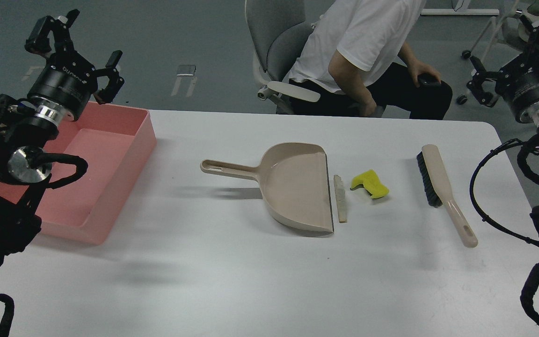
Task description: Sweep and dump garbage into bin
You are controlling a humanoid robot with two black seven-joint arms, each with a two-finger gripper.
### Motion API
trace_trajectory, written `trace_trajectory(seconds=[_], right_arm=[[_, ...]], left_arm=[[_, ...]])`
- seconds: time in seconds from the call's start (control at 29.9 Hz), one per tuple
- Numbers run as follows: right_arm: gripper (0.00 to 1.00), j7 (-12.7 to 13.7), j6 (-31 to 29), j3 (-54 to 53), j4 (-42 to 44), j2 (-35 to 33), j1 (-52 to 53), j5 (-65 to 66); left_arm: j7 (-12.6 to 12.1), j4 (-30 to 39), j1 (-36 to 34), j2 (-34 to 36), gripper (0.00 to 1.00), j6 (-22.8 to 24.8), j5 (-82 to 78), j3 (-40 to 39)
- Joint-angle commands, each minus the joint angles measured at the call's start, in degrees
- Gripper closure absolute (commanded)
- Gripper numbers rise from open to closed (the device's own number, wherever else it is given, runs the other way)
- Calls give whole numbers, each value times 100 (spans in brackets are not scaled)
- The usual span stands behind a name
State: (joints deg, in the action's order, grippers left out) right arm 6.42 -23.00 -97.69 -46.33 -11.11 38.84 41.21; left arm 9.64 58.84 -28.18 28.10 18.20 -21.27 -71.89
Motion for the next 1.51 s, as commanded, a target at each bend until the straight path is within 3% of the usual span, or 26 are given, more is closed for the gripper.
trace_trajectory(seconds=[0.0,0.27,0.33,0.57,0.7,0.9,1.0,1.17,1.47], right_arm=[[0,0,-2,4,-227,3,-43,2],[0,-9,15,-5,-719,-6,-333,2],[0,-9,15,-5,-816,-6,-447,2],[0,-9,103,-48,-1079,-58,-729,10],[0,-9,191,-145,-1317,-58,-869,10],[0,-9,209,-163,-1370,-67,-896,10],[0,-9,217,-163,-1422,-67,-896,10],[0,-9,217,-163,-1607,-67,-957,10],[0,-9,226,-172,-1660,-137,-1036,19]], left_arm=[[12,119,32,3,2,0,0,8],[12,285,102,91,2,-9,18,26],[-23,584,224,126,2,-18,18,35],[-6,2331,1620,740,2,0,-78,175],[3,2869,2079,987,2,-18,-131,421],[3,3625,2852,856,3,-211,-1009,553],[-32,3897,3011,593,3,-579,-1536,964],[-41,3793,2941,513,4,-1116,-1986,1652],[-32,2695,2476,-58,8,-1169,-2153,1845]])
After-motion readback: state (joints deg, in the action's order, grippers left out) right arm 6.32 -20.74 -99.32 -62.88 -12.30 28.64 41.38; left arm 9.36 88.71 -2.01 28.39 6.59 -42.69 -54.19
